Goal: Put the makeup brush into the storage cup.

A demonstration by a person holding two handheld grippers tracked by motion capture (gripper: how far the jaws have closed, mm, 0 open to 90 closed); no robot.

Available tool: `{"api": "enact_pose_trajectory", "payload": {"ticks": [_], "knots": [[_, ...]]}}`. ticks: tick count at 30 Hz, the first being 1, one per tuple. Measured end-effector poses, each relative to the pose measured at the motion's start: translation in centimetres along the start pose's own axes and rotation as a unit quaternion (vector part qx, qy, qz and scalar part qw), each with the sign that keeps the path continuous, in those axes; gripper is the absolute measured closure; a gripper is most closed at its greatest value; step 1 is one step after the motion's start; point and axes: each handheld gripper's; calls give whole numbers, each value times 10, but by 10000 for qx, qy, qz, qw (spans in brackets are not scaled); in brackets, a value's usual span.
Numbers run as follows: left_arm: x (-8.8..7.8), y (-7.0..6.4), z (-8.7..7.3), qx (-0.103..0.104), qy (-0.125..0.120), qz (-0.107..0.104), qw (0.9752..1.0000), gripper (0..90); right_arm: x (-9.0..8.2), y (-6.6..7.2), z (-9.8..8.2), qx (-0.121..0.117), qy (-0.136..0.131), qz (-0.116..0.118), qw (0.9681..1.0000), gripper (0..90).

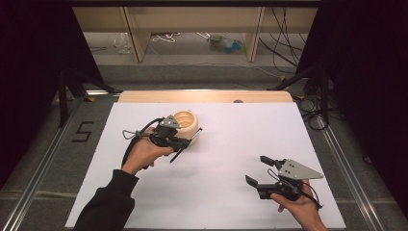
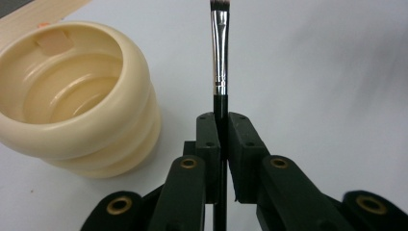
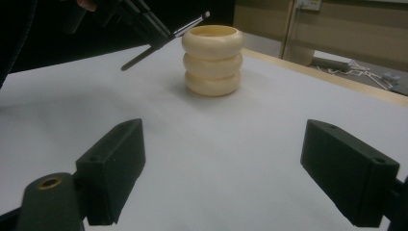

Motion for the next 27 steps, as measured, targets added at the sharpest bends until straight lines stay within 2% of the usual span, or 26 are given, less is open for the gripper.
{"api": "enact_pose_trajectory", "payload": {"ticks": [1, 2, 3, 4, 5, 6, 9, 10, 11, 12, 13, 14, 15, 16, 18, 20, 21, 22, 23, 24, 25, 26, 27], "knots": [[-2, 1, 1, -41, -164, 58, 9998, 836, 1, -1, 0, -113, -62, -49, 9999, 168], [-2, 1, 1, -41, -164, 58, 9998, 835, 1, -1, 0, -113, -62, -49, 9999, 168], [-3, 1, 1, -71, -314, 40, 9995, 835, 0, 0, 0, -7, 3, 3, 10000, 168], [-3, 1, 1, -71, -314, 40, 9995, 835, 0, 0, 0, -7, 3, 3, 10000, 168], [-4, 2, 2, -182, -473, 66, 9987, 835, 0, 0, 0, -6, -12, 0, 10000, 168], [-4, 2, 2, -182, -473, 66, 9987, 835, 0, 0, 0, -6, -12, 0, 10000, 168], [-7, 3, 3, -306, -741, 136, 9967, 836, 0, 0, 0, -20, -5, -9, 10000, 168], [-9, 4, 3, -355, -866, 147, 9955, 835, 0, -2, 1, -156, -50, -76, 9998, 168], [-9, 4, 3, -355, -866, 147, 9955, 835, 1, -2, 0, -137, -91, -70, 9998, 168], [-9, 4, 3, -432, -956, 117, 9944, 835, 0, 0, 0, -25, -21, -5, 10000, 168], [-9, 4, 4, -450, -1012, 135, 9938, 835, 0, 0, 0, -25, -21, -5, 10000, 168], [-10, 5, 4, -451, -1008, 120, 9938, 835, -1, -2, 0, -160, 36, -93, 9998, 168], [-10, 5, 4, -465, -1087, 146, 9929, 836, 0, 0, 0, -24, -12, 1, 10000, 168], [-10, 5, 4, -465, -1087, 146, 9929, 835, 0, -1, 0, -124, -67, -48, 9999, 168], [-10, 4, 4, -494, -1154, 151, 9920, 835, 1, -1, 0, -147, -86, -66, 9998, 168], [-11, 4, 5, -484, -1230, 185, 9911, 836, -3, -1, 1, -100, 180, -59, 9998, 168], [-11, 4, 5, -484, -1230, 185, 9911, 835, -3, -1, 1, -77, 191, -49, 9998, 168], [-12, 5, 5, -521, -1300, 167, 9900, 835, -2, -1, 1, -145, 86, -89, 9998, 168], [-12, 5, 5, -521, -1300, 167, 9900, 835, -1, 0, 0, -64, 64, -59, 9999, 168], [-13, 5, 5, -546, -1369, 194, 9889, 835, 1, -2, -1, -155, -73, -72, 9998, 168], [-13, 5, 5, -546, -1369, 194, 9889, 835, 1, -2, -1, -155, -73, -72, 9998, 168], [-13, 5, 5, -534, -1370, 183, 9890, 835, -1, 0, 0, -47, 30, -42, 10000, 168], [-14, 6, 5, -534, -1397, 187, 9886, 835, 0, -2, 0, -148, -74, -62, 9998, 168]]}}
Point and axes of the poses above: each handheld gripper's, and its own axes: x roughly forward along the jaws, z roughly out of its top, y roughly to its left, and after that the axes turned 5 degrees about -x, right-handed
